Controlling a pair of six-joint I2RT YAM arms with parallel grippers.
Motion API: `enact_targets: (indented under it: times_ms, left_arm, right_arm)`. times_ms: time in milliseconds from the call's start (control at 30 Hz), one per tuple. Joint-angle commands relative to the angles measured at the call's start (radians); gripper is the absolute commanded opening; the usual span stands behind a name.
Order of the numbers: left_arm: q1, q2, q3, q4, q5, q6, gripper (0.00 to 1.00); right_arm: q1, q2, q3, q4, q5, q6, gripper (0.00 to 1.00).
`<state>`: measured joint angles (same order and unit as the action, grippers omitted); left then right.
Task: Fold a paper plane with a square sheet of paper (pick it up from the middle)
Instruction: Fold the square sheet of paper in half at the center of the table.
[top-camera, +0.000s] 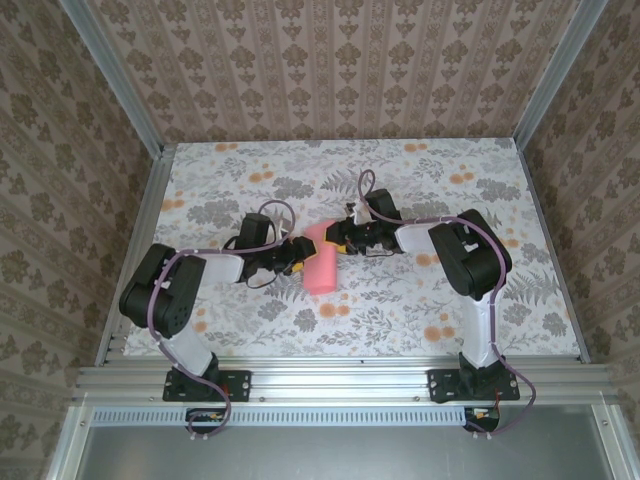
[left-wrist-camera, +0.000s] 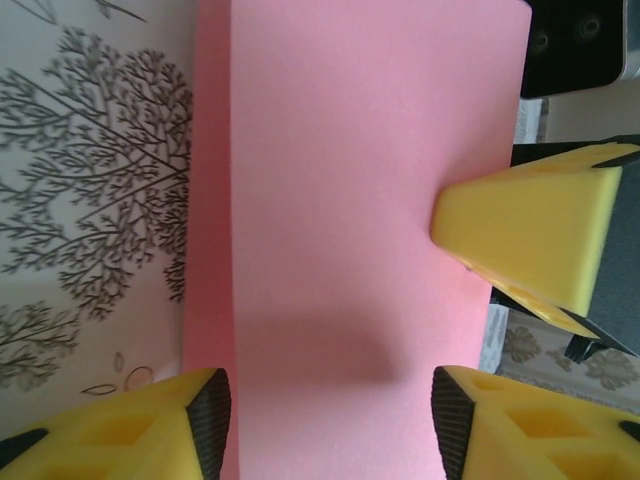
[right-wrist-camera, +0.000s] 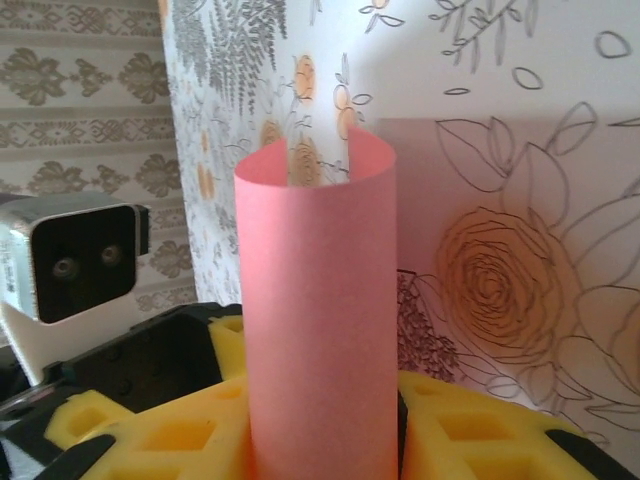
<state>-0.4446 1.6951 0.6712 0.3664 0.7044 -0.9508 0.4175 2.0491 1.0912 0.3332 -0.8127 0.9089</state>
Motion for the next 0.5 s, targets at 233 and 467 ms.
enact_targets:
  times_ms: [233, 467]
  left_arm:
    - [0.012, 0.011, -0.081, 0.172, 0.053, -0.06, 0.42]
    - [0.015, 0.002, -0.101, 0.207, 0.04, -0.07, 0.28]
  right_arm:
    - [-0.023, 0.026, -0.04, 0.094, -0.044, 0.053, 0.36]
    - [-0.025, 0.037, -0.044, 0.09, -0.039, 0.05, 0.36]
